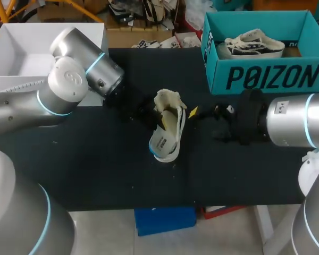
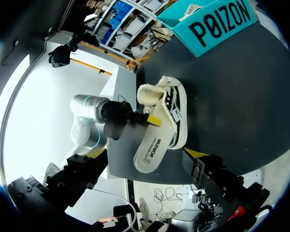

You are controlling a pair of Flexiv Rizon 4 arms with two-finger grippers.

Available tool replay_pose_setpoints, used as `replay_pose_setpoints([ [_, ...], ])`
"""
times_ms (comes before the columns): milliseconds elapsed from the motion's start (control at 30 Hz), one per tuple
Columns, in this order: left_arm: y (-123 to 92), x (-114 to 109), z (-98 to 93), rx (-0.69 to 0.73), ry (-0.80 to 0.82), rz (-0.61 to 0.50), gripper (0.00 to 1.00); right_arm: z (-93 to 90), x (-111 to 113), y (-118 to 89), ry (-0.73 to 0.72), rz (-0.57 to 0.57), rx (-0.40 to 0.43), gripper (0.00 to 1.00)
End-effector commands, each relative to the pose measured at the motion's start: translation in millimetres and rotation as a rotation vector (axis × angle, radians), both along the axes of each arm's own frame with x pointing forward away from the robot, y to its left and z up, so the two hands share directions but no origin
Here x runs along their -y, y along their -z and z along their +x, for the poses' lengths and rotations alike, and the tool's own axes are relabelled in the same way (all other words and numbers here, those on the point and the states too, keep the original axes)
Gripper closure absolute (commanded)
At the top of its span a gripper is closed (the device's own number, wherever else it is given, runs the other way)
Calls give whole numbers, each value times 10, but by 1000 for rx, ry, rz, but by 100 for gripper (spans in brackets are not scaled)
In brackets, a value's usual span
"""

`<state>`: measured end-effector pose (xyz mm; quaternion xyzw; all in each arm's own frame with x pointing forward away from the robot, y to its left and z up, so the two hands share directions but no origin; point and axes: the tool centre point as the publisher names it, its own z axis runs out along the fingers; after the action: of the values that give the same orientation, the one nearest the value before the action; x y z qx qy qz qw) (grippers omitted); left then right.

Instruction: Take the shoe out of the shoebox, open the shoe tongue, remove and reinsert the insole, then place the shoe into the shoebox

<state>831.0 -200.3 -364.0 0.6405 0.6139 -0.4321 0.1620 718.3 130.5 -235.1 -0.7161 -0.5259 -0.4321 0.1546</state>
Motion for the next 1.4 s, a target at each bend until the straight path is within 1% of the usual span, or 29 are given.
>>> replay_pose_setpoints([
  [33,8,50,44,4,-1,6,100,-12,42,-13,-8,5,-2,0],
  [67,5,55,46,5,-2,6,92,-12,42,-13,-8,5,-2,0],
  [100,-2,60,43,6,-2,6,75,-12,42,-13,-8,5,-2,0],
  [167,-17,62,28,9,0,6,65,-12,42,-13,-8,5,-2,0],
  [200,-24,57,18,9,1,7,58,-12,42,-13,-8,5,-2,0],
  [300,-41,25,-22,9,2,8,52,-12,42,-13,-8,5,-2,0],
  [600,-31,-83,-254,-7,30,23,52,-12,42,-13,-8,5,-2,0],
  [967,-110,-194,-386,6,59,36,54,-12,42,-13,-8,5,-2,0],
  [1133,-88,-201,-458,-3,98,58,56,-12,42,-13,-8,5,-2,0],
  [1267,-58,-189,-491,-10,119,74,64,-12,42,-13,-8,5,-2,0],
  [1300,-55,-188,-493,-11,121,76,68,-12,42,-13,-8,5,-2,0],
  [1333,-52,-186,-494,-13,125,80,76,-12,42,-13,-8,5,-2,0],
  [1367,-49,-185,-495,-13,130,85,82,-12,42,-13,-8,5,-2,0],
  [1400,-46,-184,-495,-13,138,94,85,-12,42,-13,-8,5,-2,0],
])
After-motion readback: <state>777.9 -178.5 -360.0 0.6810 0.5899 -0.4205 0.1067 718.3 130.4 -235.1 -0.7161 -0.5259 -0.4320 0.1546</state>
